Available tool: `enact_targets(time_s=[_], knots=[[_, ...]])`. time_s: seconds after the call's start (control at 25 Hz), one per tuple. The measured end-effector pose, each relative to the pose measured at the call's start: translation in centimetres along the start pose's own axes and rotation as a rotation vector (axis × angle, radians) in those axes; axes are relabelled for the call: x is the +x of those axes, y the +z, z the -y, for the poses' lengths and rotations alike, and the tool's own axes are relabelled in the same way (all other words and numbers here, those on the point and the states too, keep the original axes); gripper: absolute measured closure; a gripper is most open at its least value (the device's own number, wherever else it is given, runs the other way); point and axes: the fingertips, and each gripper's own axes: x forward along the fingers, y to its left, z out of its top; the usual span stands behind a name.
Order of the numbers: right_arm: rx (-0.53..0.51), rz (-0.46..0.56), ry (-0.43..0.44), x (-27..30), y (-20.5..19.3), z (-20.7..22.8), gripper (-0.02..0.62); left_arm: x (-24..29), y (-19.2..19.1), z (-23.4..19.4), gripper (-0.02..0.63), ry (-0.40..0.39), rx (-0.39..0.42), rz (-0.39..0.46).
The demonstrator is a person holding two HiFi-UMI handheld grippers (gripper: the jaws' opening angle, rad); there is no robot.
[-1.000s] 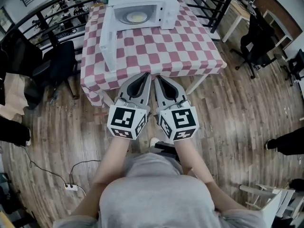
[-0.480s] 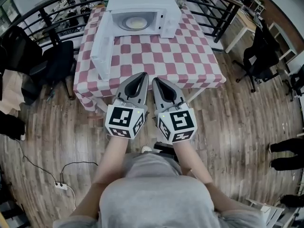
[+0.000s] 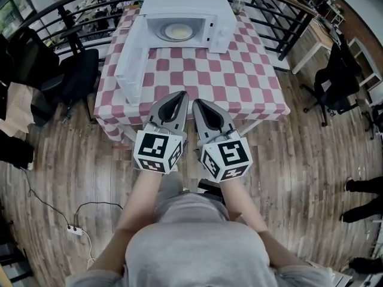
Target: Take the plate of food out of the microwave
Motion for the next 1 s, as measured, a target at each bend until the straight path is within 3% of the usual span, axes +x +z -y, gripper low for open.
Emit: enact_targets(time_s=[0.32, 0.52, 0.72, 0.92, 1.0], knots=[[-0.018, -0.061, -0.012, 2.7, -1.6, 2.0, 0.569, 2.3, -1.0, -1.3, 0.603, -0.024, -0.003, -0.038], [-0.041, -0.088, 0.026, 5.4, -2.1, 2.6, 0.569, 4.2, -1.1, -3.3, 0.603, -0.018, 0.002, -0.03], [-0.005, -0.125, 0.021, 8.1, -2.5, 4.1, 0.569, 6.2, -1.8, -5.8, 0.603, 0.007, -0.007, -0.05], [0.161, -0.144, -0.012, 11.0, -3.9, 7.1, 0.569, 8.8, -2.4, -8.7, 0.603, 0.025, -0.074, -0.068], [0.168, -0.138, -0.026, 12.0, -4.3, 8.2, 0.569, 9.7, -2.6, -9.8, 0.603, 0.036, -0.08, -0.071]])
